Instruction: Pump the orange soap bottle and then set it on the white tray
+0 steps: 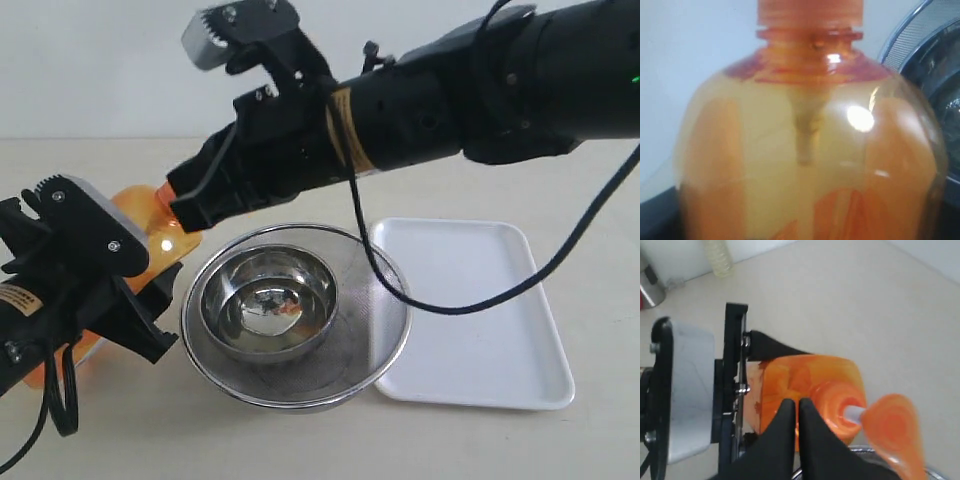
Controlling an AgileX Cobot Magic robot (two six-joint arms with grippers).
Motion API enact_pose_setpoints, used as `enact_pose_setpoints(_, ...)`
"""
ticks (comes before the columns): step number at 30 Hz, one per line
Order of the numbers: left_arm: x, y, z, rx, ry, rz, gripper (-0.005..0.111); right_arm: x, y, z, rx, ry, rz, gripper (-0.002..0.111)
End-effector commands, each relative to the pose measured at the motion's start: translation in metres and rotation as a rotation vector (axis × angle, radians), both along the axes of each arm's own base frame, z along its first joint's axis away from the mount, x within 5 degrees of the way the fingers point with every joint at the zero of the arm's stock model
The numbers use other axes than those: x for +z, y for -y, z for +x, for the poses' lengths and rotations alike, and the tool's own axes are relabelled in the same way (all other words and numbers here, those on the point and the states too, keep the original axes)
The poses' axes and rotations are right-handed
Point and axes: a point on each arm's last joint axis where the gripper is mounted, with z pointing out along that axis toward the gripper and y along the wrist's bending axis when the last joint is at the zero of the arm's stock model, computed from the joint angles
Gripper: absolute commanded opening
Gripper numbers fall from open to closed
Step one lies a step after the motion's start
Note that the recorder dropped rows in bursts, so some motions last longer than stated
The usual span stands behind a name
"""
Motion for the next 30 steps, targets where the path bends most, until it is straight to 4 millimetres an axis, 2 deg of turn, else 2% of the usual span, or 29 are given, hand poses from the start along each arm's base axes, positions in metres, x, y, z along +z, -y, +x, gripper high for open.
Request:
enact_pose_setpoints(1, 0.009, 0.001, 0.003, 0.010, 0.070, -0.013, 0.005, 0.035, 0.016, -0.010, -0.064, 0.069, 0.036, 0.000)
enact_pose_setpoints(2, 0.009, 0.001, 0.003, 0.010, 0.070, -0.013, 0.005, 0.048, 0.024, -0.015, -0.092, 0.064, 0.075, 0.000)
enact_pose_setpoints(6, 0.009, -0.002, 0.004, 0.033, 0.069, -0.020, 0.005, 0.069, 0.048, -0.018, -0.161, 0.064, 0.133, 0.005)
enact_pose_setpoints(8, 0.009, -0.003, 0.004, 0.047, 0.069, -0.034, 0.005, 0.075, 0.065, -0.017, -0.218, 0.053, 0.158, 0.017)
enact_pose_setpoints(10, 0.010, -0.003, 0.004, 0.064, 0.075, -0.073, 0.005, 0.075, 0.080, -0.017, -0.284, 0.038, 0.172, 0.035)
enact_pose_setpoints(13, 0.011, -0.003, 0.004, 0.082, 0.076, -0.123, 0.005, 0.066, 0.099, -0.017, -0.359, 0.016, 0.162, 0.060)
enact_pose_setpoints(16, 0.013, -0.004, 0.005, 0.113, 0.081, -0.204, 0.005, 0.049, 0.116, -0.017, -0.469, 0.000, 0.129, 0.059)
enact_pose_setpoints(26, 0.018, -0.005, 0.006, 0.191, 0.109, -0.440, 0.005, -0.021, 0.149, -0.022, -0.759, -0.048, -0.056, 0.055)
enact_pose_setpoints(30, 0.021, -0.008, 0.006, 0.214, 0.151, -0.507, 0.005, -0.032, 0.164, -0.024, -0.887, -0.018, -0.106, 0.039)
